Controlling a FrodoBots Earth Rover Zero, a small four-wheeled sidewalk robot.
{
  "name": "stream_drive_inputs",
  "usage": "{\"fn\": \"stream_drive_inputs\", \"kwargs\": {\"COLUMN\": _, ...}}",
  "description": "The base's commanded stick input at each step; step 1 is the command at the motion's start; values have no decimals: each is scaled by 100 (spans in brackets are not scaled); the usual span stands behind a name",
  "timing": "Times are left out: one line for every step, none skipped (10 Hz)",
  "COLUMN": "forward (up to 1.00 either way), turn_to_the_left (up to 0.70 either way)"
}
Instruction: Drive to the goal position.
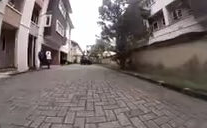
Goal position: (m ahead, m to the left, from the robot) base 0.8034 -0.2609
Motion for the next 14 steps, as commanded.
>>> {"fn": "stream_drive_inputs", "kwargs": {"forward": 70, "turn_to_the_left": 0}}
{"fn": "stream_drive_inputs", "kwargs": {"forward": 70, "turn_to_the_left": 0}}
{"fn": "stream_drive_inputs", "kwargs": {"forward": 70, "turn_to_the_left": 0}}
{"fn": "stream_drive_inputs", "kwargs": {"forward": 70, "turn_to_the_left": 0}}
{"fn": "stream_drive_inputs", "kwargs": {"forward": 70, "turn_to_the_left": 0}}
{"fn": "stream_drive_inputs", "kwargs": {"forward": 70, "turn_to_the_left": 0}}
{"fn": "stream_drive_inputs", "kwargs": {"forward": 70, "turn_to_the_left": 0}}
{"fn": "stream_drive_inputs", "kwargs": {"forward": 70, "turn_to_the_left": 0}}
{"fn": "stream_drive_inputs", "kwargs": {"forward": 70, "turn_to_the_left": 0}}
{"fn": "stream_drive_inputs", "kwargs": {"forward": 70, "turn_to_the_left": 0}}
{"fn": "stream_drive_inputs", "kwargs": {"forward": 70, "turn_to_the_left": 0}}
{"fn": "stream_drive_inputs", "kwargs": {"forward": 70, "turn_to_the_left": 0}}
{"fn": "stream_drive_inputs", "kwargs": {"forward": 70, "turn_to_the_left": 0}}
{"fn": "stream_drive_inputs", "kwargs": {"forward": 70, "turn_to_the_left": 0}}
